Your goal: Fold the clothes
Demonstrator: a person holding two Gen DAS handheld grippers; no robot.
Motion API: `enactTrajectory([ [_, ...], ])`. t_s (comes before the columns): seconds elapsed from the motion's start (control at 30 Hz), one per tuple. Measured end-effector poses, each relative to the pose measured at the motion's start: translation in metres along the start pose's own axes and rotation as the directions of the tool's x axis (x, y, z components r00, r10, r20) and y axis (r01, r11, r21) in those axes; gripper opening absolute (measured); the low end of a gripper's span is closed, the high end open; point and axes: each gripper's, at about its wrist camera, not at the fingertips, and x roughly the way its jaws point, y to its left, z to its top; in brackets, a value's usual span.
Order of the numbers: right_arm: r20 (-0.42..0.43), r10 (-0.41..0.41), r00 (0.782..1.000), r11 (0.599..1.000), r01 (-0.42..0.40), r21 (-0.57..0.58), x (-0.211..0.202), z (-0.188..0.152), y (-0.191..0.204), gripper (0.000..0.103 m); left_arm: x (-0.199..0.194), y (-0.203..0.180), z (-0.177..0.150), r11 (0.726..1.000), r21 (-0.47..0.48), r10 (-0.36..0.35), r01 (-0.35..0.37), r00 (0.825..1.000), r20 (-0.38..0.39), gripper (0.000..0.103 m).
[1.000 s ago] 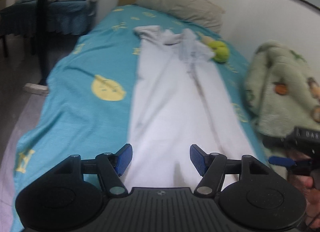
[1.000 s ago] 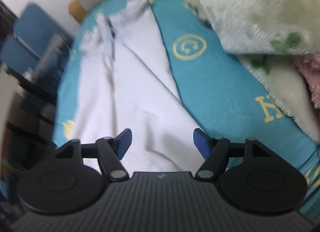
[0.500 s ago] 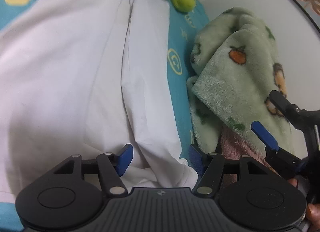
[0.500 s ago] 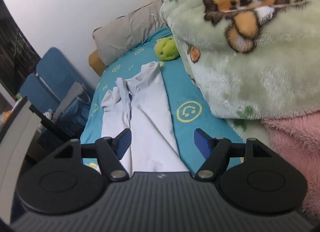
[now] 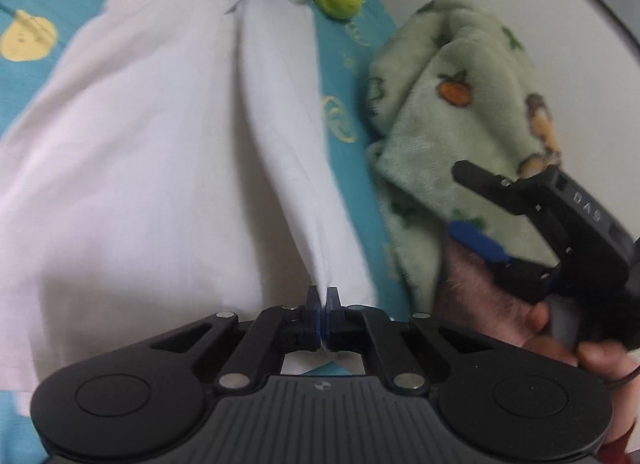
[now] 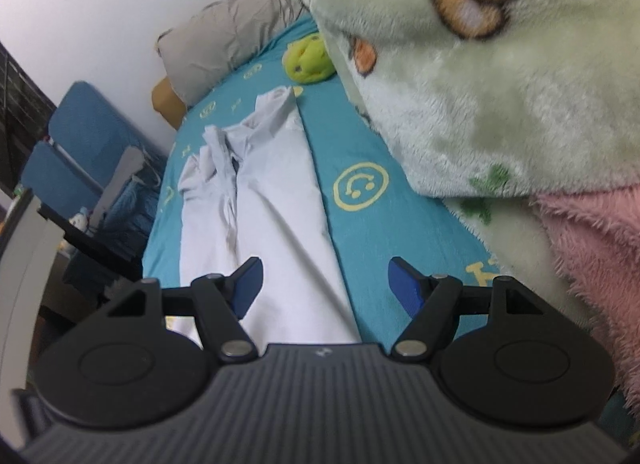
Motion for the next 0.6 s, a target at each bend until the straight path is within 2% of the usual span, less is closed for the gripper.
enactTrajectory([
  [0.1, -0.049, -0.026, 0.998, 0.999, 0.024, -0.034, 0.012, -0.006, 0.006, 0.072, 0.0, 0.012, -0.001, 0.994, 0.034, 0.109, -0.108, 0.994, -0.008, 0.002],
  [0.17, -0.086, -0.042, 0.995, 0.997, 0.037, -0.061, 0.021, -0.011, 0.011, 0.072, 0.003, 0.014, -0.004, 0.98, 0.082, 0.184, -0.182, 0.983, -0.01, 0.002],
  [0.2, -0.109, -0.046, 0.993, 0.997, 0.039, -0.066, 0.026, -0.014, 0.012, 0.072, 0.004, 0.014, -0.006, 0.973, 0.102, 0.208, -0.205, 0.978, -0.01, 0.004],
  [0.27, -0.169, -0.051, 0.984, 0.997, 0.04, -0.071, 0.035, -0.021, 0.013, 0.072, 0.001, 0.013, -0.008, 0.971, 0.121, 0.209, -0.206, 0.978, -0.011, 0.006],
  [0.33, -0.235, -0.048, 0.971, 0.998, 0.035, -0.06, 0.045, -0.027, 0.012, 0.071, -0.006, 0.009, -0.007, 0.969, 0.147, 0.202, -0.199, 0.979, -0.008, 0.021],
  [0.37, -0.268, -0.048, 0.962, 0.998, 0.036, -0.051, 0.049, -0.029, 0.011, 0.071, -0.013, 0.009, -0.006, 0.969, 0.148, 0.199, -0.197, 0.98, 0.002, 0.038],
  [0.4, -0.297, -0.053, 0.953, 0.998, 0.043, -0.043, 0.053, -0.031, 0.01, 0.071, -0.021, 0.011, -0.005, 0.97, 0.14, 0.197, -0.198, 0.98, 0.02, 0.051],
  [0.47, -0.328, -0.071, 0.942, 0.997, 0.065, -0.029, 0.058, -0.033, 0.008, 0.071, -0.04, 0.02, 0.002, 0.97, 0.106, 0.211, -0.219, 0.974, 0.079, 0.059],
  [0.5, -0.34, -0.065, 0.938, 0.998, 0.063, -0.017, 0.059, -0.034, 0.006, 0.071, -0.051, 0.027, 0.007, 0.966, 0.08, 0.236, -0.246, 0.965, 0.114, 0.066],
  [0.53, -0.352, -0.057, 0.934, 0.998, 0.06, -0.004, 0.06, -0.035, 0.005, 0.071, -0.061, 0.035, 0.01, 0.957, 0.056, 0.272, -0.283, 0.95, 0.155, 0.069],
  [0.6, -0.382, -0.031, 0.924, 0.998, 0.047, 0.031, 0.063, -0.037, 0.001, 0.071, -0.077, 0.053, 0.016, 0.933, -0.006, 0.353, -0.36, 0.909, 0.224, 0.075],
])
